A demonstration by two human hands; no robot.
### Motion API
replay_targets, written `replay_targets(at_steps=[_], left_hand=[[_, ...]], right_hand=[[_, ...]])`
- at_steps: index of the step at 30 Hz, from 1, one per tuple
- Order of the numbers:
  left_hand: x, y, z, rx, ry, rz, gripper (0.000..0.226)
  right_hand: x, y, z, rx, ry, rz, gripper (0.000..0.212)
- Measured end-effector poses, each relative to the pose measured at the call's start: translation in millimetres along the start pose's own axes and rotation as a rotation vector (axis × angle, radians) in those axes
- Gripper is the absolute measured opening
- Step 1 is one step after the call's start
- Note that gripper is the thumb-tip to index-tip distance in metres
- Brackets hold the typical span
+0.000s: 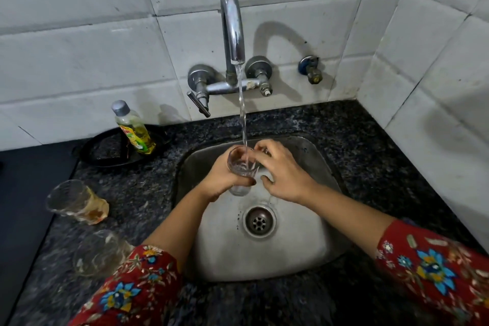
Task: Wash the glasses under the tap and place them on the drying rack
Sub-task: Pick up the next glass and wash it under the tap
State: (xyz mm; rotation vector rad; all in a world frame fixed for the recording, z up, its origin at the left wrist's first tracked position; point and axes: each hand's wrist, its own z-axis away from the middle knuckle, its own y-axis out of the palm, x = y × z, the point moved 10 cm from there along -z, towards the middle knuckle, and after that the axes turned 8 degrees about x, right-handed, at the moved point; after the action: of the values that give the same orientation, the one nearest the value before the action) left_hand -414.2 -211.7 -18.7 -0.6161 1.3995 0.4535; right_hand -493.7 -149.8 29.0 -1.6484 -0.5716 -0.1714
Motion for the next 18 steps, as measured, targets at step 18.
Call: replay_targets(at_steps=[18], left_hand=[[27.9,4.9,-2.4,0.256,-0.154,-0.449,0.071]], right_hand=[[11.8,53.9,-23.5,0.592,-0.022,0.324,0.026]])
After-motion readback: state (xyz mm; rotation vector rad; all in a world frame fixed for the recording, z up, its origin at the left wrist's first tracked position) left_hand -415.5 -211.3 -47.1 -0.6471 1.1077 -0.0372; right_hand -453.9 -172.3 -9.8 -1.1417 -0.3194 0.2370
